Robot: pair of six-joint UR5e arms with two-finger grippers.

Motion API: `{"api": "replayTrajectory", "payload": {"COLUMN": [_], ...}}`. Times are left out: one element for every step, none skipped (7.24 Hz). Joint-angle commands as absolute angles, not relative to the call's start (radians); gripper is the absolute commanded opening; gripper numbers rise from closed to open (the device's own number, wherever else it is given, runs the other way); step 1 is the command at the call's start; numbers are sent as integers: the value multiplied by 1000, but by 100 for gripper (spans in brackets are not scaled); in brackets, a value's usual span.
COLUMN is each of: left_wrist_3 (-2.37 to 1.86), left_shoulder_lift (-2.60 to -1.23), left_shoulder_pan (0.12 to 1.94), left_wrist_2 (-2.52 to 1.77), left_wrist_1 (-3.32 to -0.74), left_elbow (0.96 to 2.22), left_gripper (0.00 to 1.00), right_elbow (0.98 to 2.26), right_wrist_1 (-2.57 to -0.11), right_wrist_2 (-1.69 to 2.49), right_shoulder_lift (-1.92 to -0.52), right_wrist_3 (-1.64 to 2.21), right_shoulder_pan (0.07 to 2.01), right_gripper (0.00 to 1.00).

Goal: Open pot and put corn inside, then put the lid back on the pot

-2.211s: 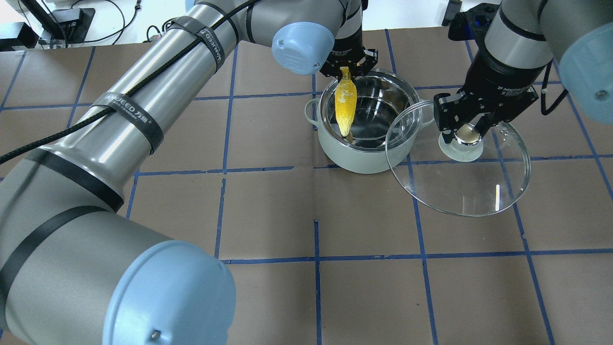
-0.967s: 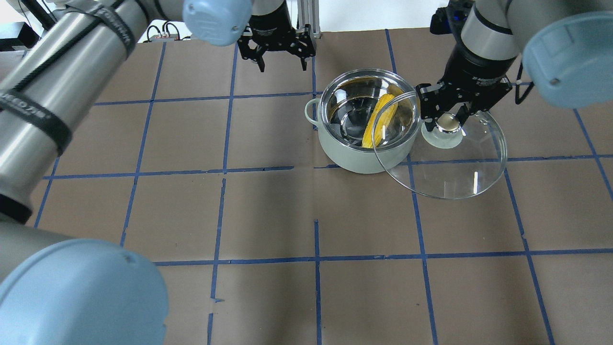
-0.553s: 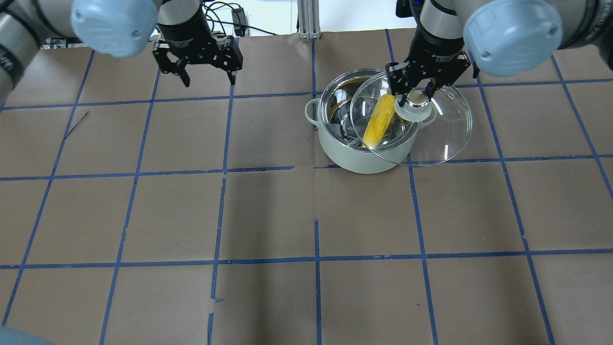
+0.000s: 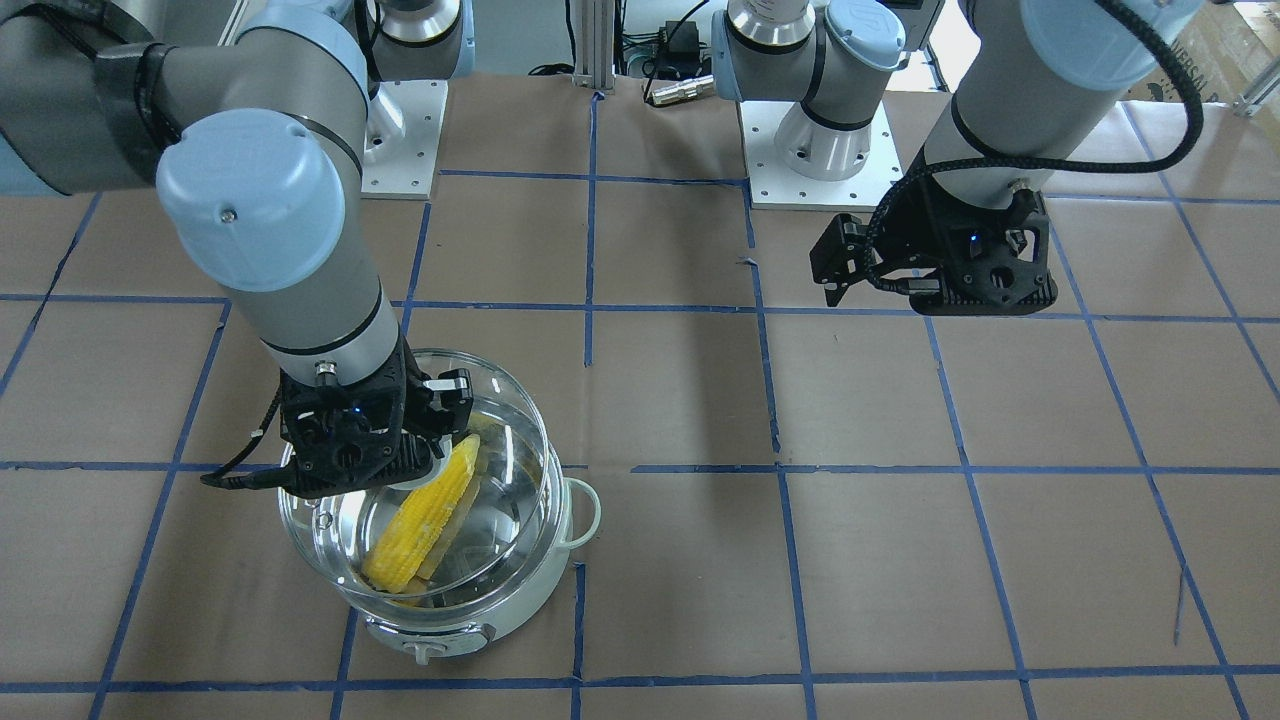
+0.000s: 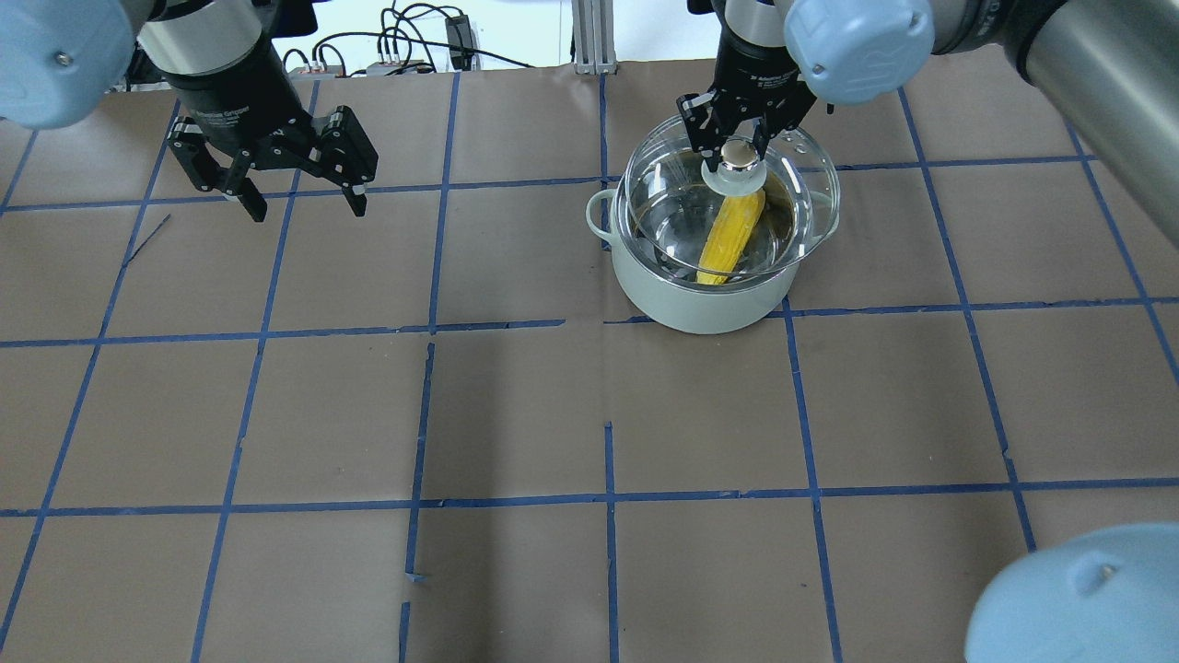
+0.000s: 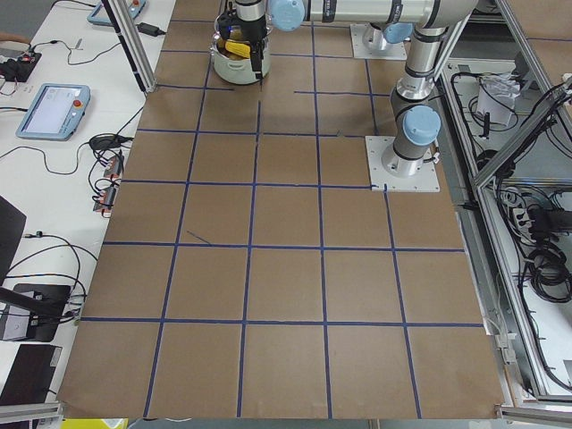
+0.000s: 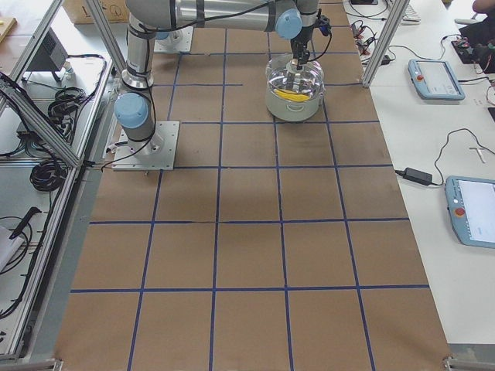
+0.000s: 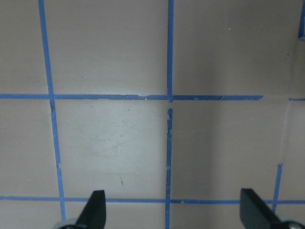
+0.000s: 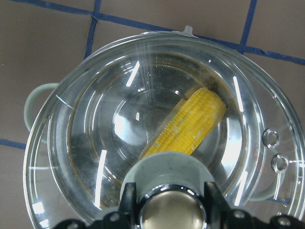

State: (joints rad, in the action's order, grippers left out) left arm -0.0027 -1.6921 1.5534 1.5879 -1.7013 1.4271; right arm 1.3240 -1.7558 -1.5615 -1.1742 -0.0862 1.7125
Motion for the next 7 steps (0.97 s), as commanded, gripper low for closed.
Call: {"api": "replayTrajectory", "payload": {"left_wrist_3": [-2, 2, 8, 12, 12, 12, 12], "left_shoulder_lift": [-1657, -1622, -1620, -1629, -1647, -1654, -1652], "left_shoulder_pan": [1562, 1572, 1574, 1572, 1574, 1574, 1574], "left_wrist_2": [1580, 1575, 1586, 1582, 1582, 1578, 1577], "left_wrist_1": [-1695, -1694, -1639, -1634, -1632, -1631, -1631], "left_elbow": [1431, 1422, 1442, 1450, 1448, 1440, 1443], "left_gripper": [100, 100, 100, 100, 100, 100, 100], "right_elbow": [1315, 1318, 1327, 1334, 1341, 1348, 1348], "right_wrist_1": [-1792, -1796, -1795, -1795, -1793, -1793, -1793], "right_wrist_2": [-1560, -1560, -1554, -1551, -1552, -1555, -1557], "right_shoulder_lift": [-1135, -1129, -1127, -1127, -1129, -1127, -1127], "right_wrist_3": [-86, -87, -87, -90, -91, -92, -92], "right_shoulder_pan": [1720, 1720, 1721, 1721, 1723, 1732, 1733], "right_gripper": [24, 24, 24, 24, 24, 24, 24]}}
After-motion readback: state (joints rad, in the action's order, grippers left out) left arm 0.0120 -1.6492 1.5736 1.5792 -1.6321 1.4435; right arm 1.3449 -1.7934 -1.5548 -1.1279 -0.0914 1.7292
